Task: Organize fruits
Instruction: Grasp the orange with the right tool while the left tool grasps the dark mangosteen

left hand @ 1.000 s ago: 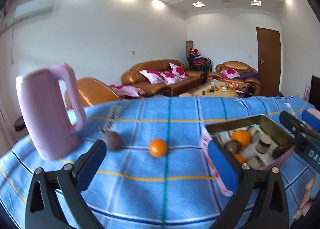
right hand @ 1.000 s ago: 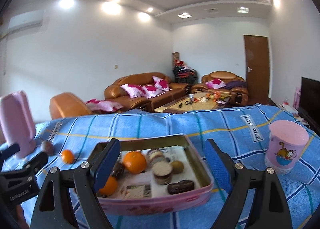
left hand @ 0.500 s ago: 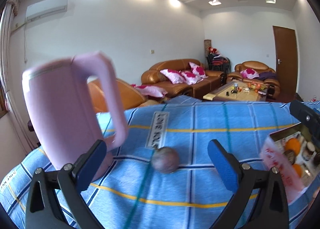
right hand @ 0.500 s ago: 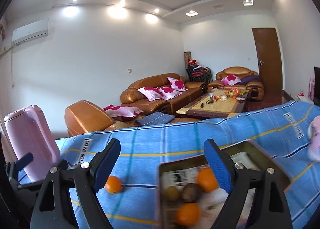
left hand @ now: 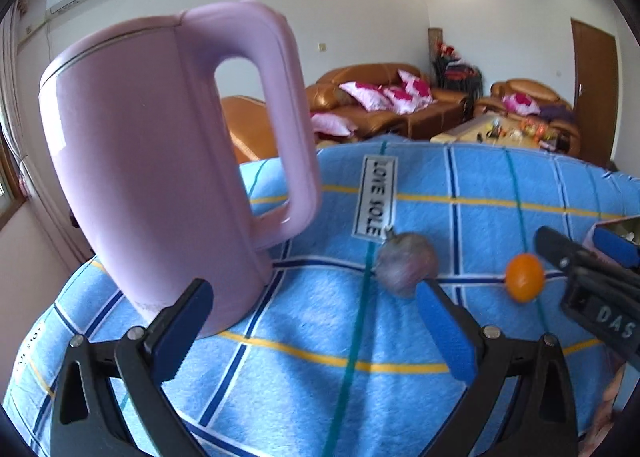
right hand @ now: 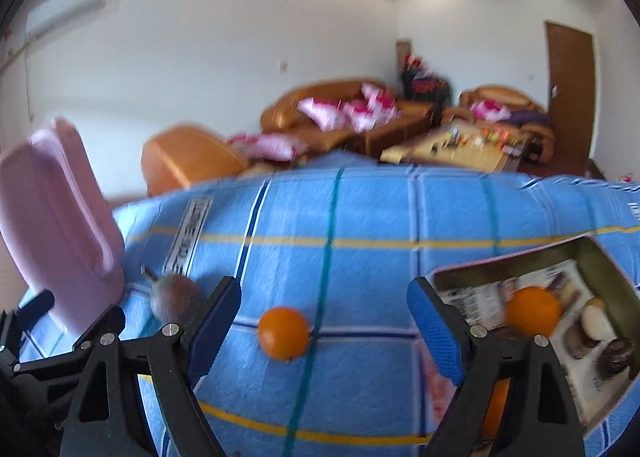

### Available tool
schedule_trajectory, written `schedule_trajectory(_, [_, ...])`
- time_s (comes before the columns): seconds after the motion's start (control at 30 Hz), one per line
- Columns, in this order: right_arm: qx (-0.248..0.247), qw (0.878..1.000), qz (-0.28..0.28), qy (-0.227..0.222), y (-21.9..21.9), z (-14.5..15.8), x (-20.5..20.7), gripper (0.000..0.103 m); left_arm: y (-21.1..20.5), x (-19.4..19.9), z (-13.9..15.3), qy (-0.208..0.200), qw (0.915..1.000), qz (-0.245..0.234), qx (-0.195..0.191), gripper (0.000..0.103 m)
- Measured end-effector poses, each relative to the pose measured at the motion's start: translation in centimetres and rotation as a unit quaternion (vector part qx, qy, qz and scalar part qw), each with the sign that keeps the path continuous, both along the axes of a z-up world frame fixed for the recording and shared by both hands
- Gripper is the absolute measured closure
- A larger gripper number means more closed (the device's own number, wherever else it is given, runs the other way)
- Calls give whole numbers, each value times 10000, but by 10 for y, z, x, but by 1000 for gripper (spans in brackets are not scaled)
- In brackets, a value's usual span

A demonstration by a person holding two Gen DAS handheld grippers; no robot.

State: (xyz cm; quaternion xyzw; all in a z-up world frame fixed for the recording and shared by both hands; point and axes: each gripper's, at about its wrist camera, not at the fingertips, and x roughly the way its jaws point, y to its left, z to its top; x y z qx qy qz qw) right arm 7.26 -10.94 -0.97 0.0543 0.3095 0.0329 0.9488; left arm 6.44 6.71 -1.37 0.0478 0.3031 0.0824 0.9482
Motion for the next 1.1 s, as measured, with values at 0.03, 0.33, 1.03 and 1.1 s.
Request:
schedule_trajectory(0.03, [-12, 9999, 91, 99, 3, -2, 4, 17, 1, 1, -1, 42, 10000, -4, -53, 0])
schedule_trajectory(0.33, [-97, 9938, 533, 973, 19, -25, 28, 34, 16, 10, -10, 313, 9986, 302, -310, 0])
schedule_trajectory(1.03, [0, 9969, 27, -783, -12, 20, -57, 67, -1, 13, -5, 257, 9941, -423, -962, 1])
schedule_trajectory(1.1, [18, 9967, -25, -817, -16, 24, -54, 67, -6, 22, -3, 310, 9934, -453, -1006, 1])
